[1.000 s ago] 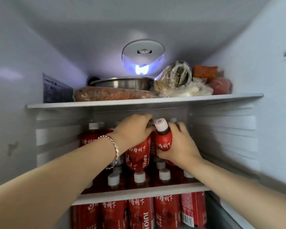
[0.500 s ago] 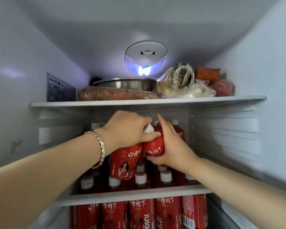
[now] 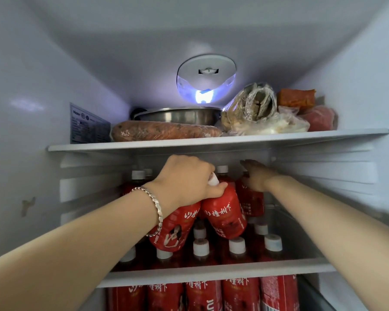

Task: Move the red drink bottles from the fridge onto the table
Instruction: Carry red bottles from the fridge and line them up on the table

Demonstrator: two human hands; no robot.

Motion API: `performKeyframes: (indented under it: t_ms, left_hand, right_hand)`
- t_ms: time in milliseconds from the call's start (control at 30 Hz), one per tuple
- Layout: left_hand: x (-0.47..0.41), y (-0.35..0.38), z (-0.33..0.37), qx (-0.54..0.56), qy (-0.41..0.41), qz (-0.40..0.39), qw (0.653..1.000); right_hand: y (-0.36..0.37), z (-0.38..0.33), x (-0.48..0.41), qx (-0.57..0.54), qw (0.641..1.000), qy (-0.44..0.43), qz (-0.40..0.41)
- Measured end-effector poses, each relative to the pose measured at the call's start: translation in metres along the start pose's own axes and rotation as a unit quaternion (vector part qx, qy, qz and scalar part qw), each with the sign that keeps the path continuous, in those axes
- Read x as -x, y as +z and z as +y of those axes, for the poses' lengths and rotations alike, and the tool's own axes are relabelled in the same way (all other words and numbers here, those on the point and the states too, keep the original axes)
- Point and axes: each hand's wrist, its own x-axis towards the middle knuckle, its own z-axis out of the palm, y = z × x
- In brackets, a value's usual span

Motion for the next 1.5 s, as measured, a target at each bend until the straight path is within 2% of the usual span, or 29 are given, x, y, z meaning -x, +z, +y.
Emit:
performKeyframes:
  t_ms: [67, 167, 267, 367, 600, 767, 900, 1000, 1133, 1233, 1500]
  left_hand:
    - [0.001, 0.000, -0.001, 0.001, 0.000, -0.005, 1.000]
    - [0.001, -0.001, -0.001, 0.011, 0.002, -0.004, 1.000]
    - [0.002, -0.003, 0.000, 0.011, 0.001, 0.004, 1.000]
    - [0.003, -0.003, 0.003, 0.009, 0.007, -0.005, 1.000]
    - [0.002, -0.004, 0.000, 0.017, -0.011, -0.018, 1.000]
    - [0.004, -0.007, 0.005, -0.006, 0.016, -0.006, 1.000]
    - [0.011, -0.009, 0.012, -0.037, 0.055, 0.011, 0.998]
    - [0.017, -0.012, 0.018, -0.047, 0.084, 0.020, 0.995]
    - [0.022, -0.017, 0.023, -0.047, 0.108, 0.025, 0.993]
    - [0.025, -0.023, 0.026, -0.057, 0.117, 0.014, 0.991]
    - [0.056, -0.075, 0.038, -0.111, 0.072, -0.002, 0.991]
  right_hand:
    - [0.002, -0.002, 0.000, -0.030, 0.999, -0.005, 0.041]
    - [0.000, -0.001, 0.004, -0.013, 0.995, -0.022, 0.094]
    - [0.002, 0.003, 0.005, 0.055, 0.996, -0.030, 0.062]
    - [0.011, 0.006, 0.001, 0.026, 1.000, -0.017, 0.004]
    - [0.004, -0.010, 0.002, 0.017, 0.995, -0.010, 0.095]
    - [-0.002, -0.026, 0.046, 0.173, 0.975, -0.005, 0.140]
    - [0.002, -0.032, 0.079, 0.225, 0.945, -0.113, 0.208]
    - [-0.005, -0.027, 0.095, 0.174, 0.951, -0.117, 0.228]
    - [-0.021, -0.032, 0.127, 0.205, 0.945, -0.125, 0.222]
    - [-0.027, -0.034, 0.146, 0.201, 0.937, -0.142, 0.250]
    - [-0.051, -0.057, 0.186, 0.190, 0.910, -0.199, 0.310]
